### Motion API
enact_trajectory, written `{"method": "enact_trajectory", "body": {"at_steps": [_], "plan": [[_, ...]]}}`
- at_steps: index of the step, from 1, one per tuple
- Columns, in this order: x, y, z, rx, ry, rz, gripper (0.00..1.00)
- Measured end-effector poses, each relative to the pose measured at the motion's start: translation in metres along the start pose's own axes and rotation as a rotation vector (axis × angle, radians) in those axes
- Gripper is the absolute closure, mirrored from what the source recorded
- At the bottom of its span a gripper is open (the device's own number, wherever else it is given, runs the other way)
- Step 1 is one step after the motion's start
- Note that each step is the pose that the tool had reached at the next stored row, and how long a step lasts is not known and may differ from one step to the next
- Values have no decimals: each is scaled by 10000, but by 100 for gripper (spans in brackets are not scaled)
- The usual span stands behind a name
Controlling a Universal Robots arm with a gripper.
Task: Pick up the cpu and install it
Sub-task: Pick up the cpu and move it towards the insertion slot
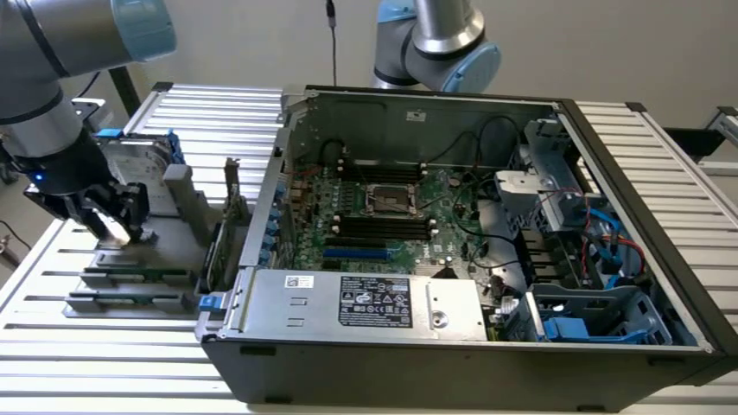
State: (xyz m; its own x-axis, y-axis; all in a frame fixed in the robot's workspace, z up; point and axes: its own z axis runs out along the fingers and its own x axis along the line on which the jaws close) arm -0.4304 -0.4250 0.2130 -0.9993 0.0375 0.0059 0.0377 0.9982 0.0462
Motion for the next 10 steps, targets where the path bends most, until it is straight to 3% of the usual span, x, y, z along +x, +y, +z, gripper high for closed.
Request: {"method": "enact_trajectory", "body": {"at_steps": [10], "plan": [[-4,22,-454,1,36,0,45]]}}
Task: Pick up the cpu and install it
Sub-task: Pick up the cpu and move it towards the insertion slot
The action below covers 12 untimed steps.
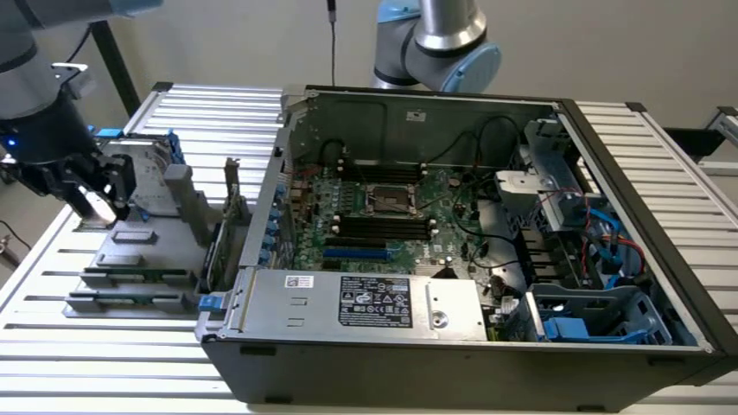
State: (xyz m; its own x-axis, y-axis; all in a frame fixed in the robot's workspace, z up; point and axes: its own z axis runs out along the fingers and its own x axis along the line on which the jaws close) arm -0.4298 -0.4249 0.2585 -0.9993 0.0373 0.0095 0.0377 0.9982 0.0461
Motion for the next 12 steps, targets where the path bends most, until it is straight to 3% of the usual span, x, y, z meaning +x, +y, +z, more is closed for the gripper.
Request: {"method": "enact_trajectory", "body": {"at_steps": [12], "plan": [[-102,51,-546,1,8,-102,45]]}}
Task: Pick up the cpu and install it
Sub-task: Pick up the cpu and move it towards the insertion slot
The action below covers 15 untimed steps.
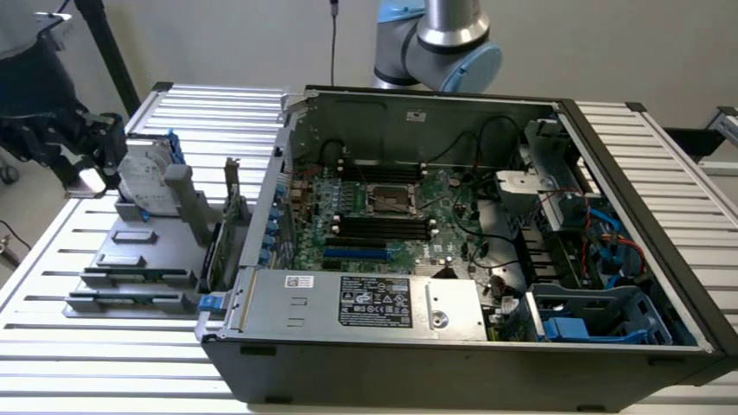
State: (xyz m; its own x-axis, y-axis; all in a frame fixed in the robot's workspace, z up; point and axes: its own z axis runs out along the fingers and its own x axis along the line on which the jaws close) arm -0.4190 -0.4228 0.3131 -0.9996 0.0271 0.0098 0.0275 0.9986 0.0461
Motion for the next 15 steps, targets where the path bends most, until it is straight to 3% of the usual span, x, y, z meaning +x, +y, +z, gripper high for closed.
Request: {"method": "enact_trajectory", "body": {"at_steps": [10,15], "plan": [[-208,35,-456,-1,19,-105,45],[-389,58,-588,-14,25,-107,45]]}}
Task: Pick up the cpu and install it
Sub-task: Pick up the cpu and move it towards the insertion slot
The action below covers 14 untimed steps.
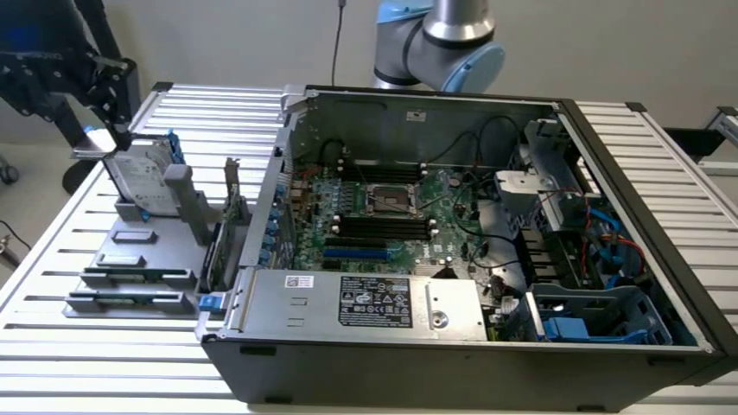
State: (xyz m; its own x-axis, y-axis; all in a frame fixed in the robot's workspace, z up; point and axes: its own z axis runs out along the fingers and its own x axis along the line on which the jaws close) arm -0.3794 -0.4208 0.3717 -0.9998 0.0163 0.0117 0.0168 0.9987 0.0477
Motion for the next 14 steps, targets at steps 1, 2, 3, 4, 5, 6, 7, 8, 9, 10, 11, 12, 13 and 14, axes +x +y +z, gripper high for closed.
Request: {"method": "enact_trajectory", "body": {"at_steps": [1,2,3,4,5,6,7,8,9,10,11,12,13,14], "plan": [[-38,4,-14,-4,0,0,45],[-74,9,-22,-12,0,0,45],[-111,13,-28,-25,0,0,45],[-148,17,-31,-40,1,0,45],[-187,21,-35,-56,2,-1,45],[-227,26,-37,-74,2,-1,45],[-266,29,-40,-93,1,-1,45],[-303,33,-43,-110,3,-2,45],[-341,37,-46,-128,3,-2,45],[-378,41,-49,-145,3,-1,45],[-416,45,-51,-164,3,-1,45],[-453,49,-53,-181,3,-2,45],[-493,53,-56,-199,4,-2,45],[-531,57,-59,-215,5,-2,45]]}}
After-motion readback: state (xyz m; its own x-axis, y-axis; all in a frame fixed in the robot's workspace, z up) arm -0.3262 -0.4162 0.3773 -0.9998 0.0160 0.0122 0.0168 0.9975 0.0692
